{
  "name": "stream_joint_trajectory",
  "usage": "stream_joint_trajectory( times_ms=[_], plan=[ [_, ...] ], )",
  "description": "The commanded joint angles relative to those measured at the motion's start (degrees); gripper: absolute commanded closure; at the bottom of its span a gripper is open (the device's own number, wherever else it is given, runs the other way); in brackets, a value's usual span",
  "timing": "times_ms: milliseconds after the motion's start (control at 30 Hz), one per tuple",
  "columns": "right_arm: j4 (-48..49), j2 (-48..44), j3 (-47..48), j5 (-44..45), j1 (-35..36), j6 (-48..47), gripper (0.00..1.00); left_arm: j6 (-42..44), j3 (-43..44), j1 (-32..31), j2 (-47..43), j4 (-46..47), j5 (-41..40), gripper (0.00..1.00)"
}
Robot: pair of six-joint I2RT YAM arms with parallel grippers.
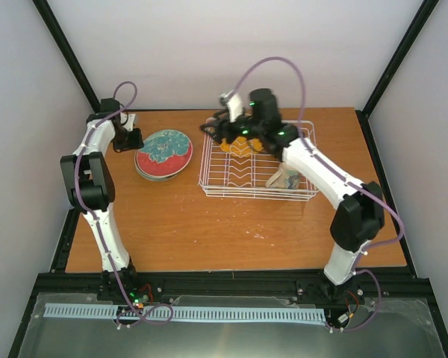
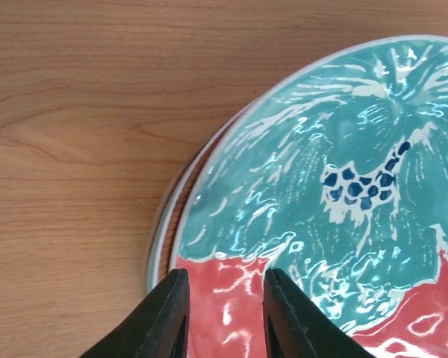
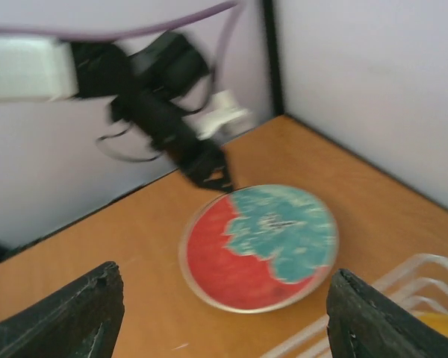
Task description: Load the mixed dishes into the dish rack
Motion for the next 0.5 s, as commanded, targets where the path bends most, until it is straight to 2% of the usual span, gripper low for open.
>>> stream_joint_trajectory(
  times_ms=[0,167,300,467],
  plan=[
    [-13.0,3.6,6.4,2.9,9.6,-6.3,0.27,-0.1,0.9,-1.3,-1.3,-0.7,-0.7,0.72],
    [-18.1,9.6,13.1,3.9,16.9,-5.4,0.28,0.0,-3.7,-2.4,-3.2,1.4,-0.3,0.74],
    [-24.3,15.6,19.3,7.9,21.6,-4.1,0.30,-0.1,-4.9,-2.4,-4.2,1.4,-2.7,0.74],
    [-29.7,23.9,25.0,13.2,22.6,-1.2,0.30,-0.7,-5.0,-2.4,-5.9,1.7,-3.3,0.74]
  ],
)
